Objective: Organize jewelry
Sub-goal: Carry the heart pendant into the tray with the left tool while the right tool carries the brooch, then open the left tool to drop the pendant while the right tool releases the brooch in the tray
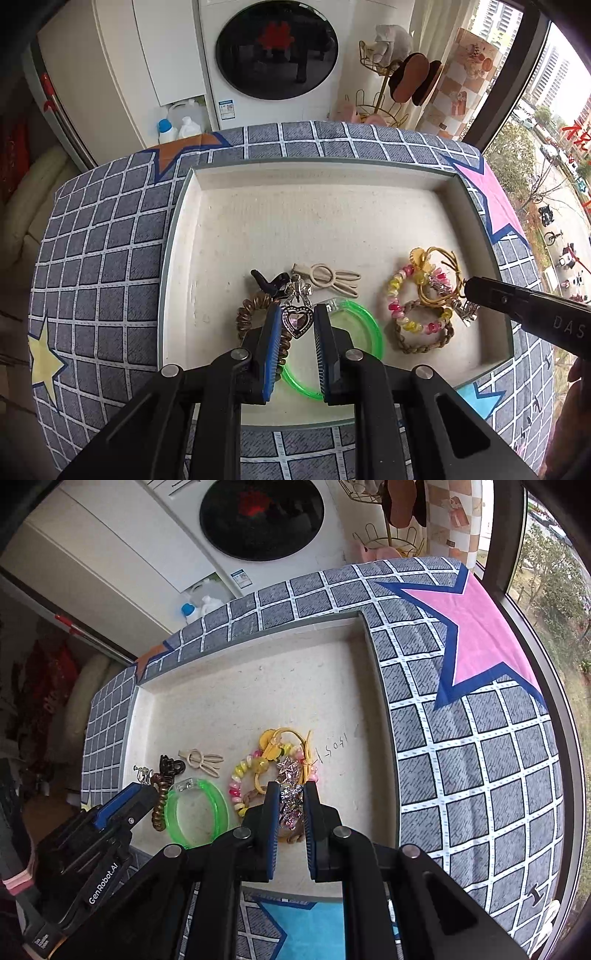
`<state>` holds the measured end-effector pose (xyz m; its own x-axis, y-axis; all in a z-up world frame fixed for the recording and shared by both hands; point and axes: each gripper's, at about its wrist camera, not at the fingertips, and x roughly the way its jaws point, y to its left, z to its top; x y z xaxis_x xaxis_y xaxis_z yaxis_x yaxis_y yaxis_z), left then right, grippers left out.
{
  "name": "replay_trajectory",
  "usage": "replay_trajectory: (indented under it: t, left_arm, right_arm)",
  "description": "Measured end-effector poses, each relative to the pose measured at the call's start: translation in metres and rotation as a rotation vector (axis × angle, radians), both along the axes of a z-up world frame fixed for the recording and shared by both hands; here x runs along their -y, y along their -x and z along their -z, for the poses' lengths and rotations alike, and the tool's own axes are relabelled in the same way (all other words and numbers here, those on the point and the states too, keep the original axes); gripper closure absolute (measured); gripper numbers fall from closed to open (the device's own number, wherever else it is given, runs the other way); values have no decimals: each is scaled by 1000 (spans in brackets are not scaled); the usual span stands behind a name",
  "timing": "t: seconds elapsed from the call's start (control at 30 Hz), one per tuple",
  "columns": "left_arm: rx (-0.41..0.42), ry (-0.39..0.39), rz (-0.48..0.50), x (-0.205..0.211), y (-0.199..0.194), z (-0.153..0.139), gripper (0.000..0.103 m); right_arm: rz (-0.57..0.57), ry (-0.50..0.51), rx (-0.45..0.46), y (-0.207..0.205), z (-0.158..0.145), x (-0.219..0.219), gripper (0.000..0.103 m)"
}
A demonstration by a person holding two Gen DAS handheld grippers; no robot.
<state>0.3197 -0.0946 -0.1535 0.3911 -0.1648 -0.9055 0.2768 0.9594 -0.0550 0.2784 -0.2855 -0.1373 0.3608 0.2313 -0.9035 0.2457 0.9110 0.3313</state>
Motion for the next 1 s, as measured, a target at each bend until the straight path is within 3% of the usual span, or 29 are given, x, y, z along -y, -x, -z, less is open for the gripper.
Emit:
replay_trajectory:
  t: [0.47, 0.8, 0.87, 0.9, 0.93, 1.0]
  left_arm:
    - [2, -35, 14, 2, -6, 12, 73]
    - [42, -73, 47, 7, 0, 2, 73]
    - [43, -80, 53, 8, 0, 0, 73]
    - [43, -85, 52, 9, 0, 0, 73]
    - [44, -87, 48, 8, 0, 0, 73]
    - [47, -82, 47, 8, 1, -1, 73]
  right_arm:
    - [-19, 15, -15, -7, 15, -4, 90]
    - [-19, -26, -11, -6, 14, -1, 88]
    - [-12, -49, -12, -5, 13, 1, 75]
    - [-7, -55, -7, -4, 12, 2, 62]
    - [3, -59, -1, -3, 11, 4, 57]
    - [8, -63, 6, -2, 8, 5, 57]
